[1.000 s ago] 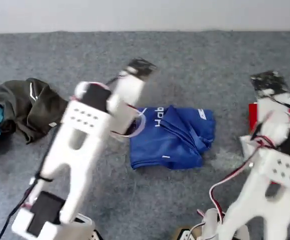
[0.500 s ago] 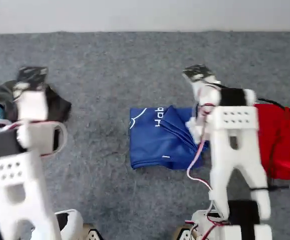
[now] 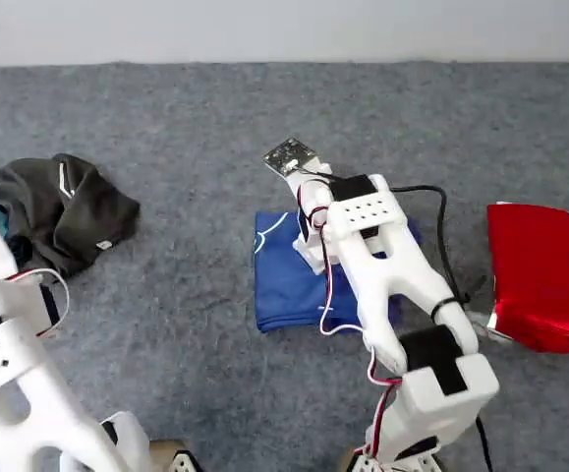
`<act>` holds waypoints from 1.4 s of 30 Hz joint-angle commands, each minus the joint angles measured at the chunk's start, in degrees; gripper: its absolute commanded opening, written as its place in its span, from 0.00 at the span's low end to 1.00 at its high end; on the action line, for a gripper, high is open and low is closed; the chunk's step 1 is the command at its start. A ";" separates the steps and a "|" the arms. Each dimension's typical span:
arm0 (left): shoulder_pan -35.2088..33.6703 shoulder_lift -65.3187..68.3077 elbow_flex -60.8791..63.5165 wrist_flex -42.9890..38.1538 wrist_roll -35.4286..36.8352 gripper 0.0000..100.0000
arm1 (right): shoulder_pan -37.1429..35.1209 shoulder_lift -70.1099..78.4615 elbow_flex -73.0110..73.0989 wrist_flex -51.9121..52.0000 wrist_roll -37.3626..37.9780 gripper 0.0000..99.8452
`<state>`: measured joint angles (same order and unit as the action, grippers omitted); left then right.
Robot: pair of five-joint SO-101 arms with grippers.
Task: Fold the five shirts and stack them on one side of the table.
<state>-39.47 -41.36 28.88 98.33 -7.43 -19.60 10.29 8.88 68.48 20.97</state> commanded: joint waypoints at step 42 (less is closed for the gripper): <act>-2.90 -0.88 0.31 -0.79 -0.44 0.01 | 19.82 4.35 -12.84 -8.57 20.40 0.01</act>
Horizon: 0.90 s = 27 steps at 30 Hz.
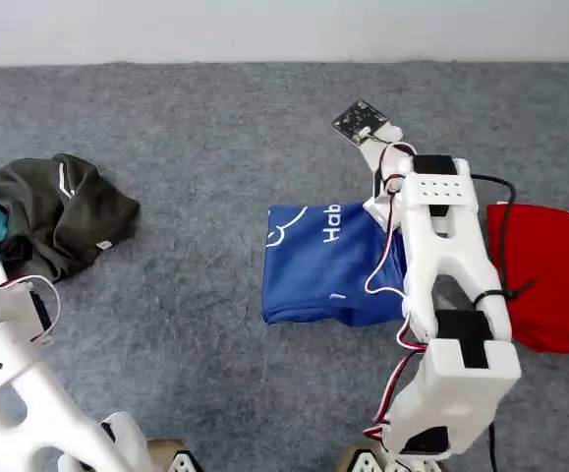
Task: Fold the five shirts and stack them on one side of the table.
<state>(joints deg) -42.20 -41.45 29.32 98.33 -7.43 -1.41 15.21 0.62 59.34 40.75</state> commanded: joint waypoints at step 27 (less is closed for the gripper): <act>-0.18 -0.79 -0.04 -0.79 -0.44 0.01 | -14.46 -4.00 -17.93 35.65 -9.93 0.00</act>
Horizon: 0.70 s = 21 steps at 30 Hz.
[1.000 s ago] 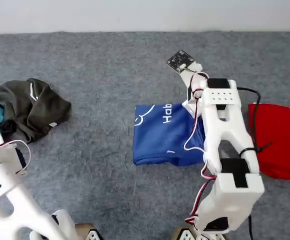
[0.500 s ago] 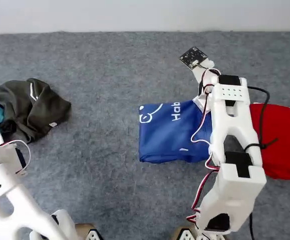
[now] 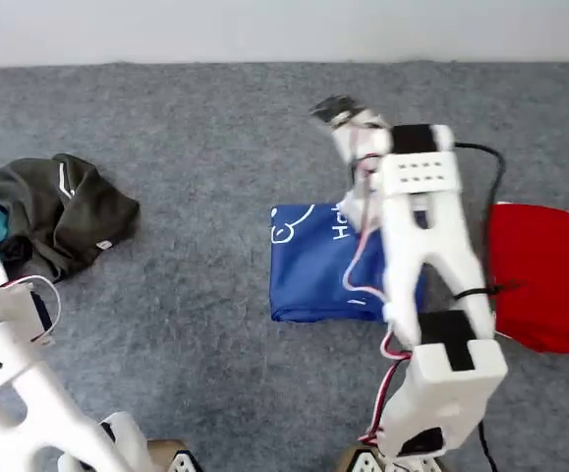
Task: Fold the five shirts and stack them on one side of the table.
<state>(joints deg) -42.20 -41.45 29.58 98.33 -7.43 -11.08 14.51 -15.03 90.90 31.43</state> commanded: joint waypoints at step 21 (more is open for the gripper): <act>-0.18 -0.79 -0.31 -0.53 -0.44 0.01 | -13.85 -1.10 24.44 -12.79 -4.31 0.01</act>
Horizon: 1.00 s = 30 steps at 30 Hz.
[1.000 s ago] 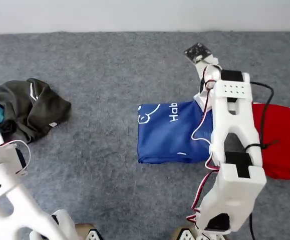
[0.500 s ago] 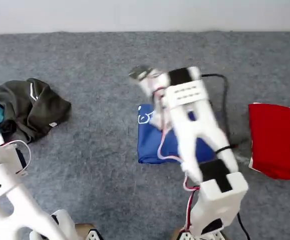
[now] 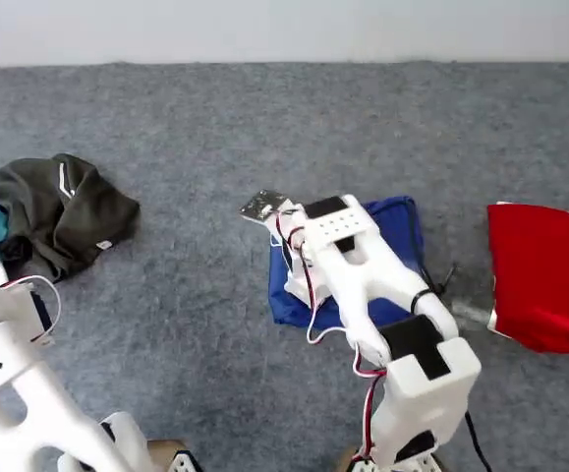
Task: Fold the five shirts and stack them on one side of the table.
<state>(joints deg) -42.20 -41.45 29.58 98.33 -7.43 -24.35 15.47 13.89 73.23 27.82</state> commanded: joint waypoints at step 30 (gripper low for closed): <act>-0.18 -1.05 -0.31 -0.70 -0.44 0.01 | 20.70 9.89 -15.82 3.30 -29.89 0.46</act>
<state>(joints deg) -42.20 -41.45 29.67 98.33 -7.43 -4.22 23.30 0.44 77.45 -0.92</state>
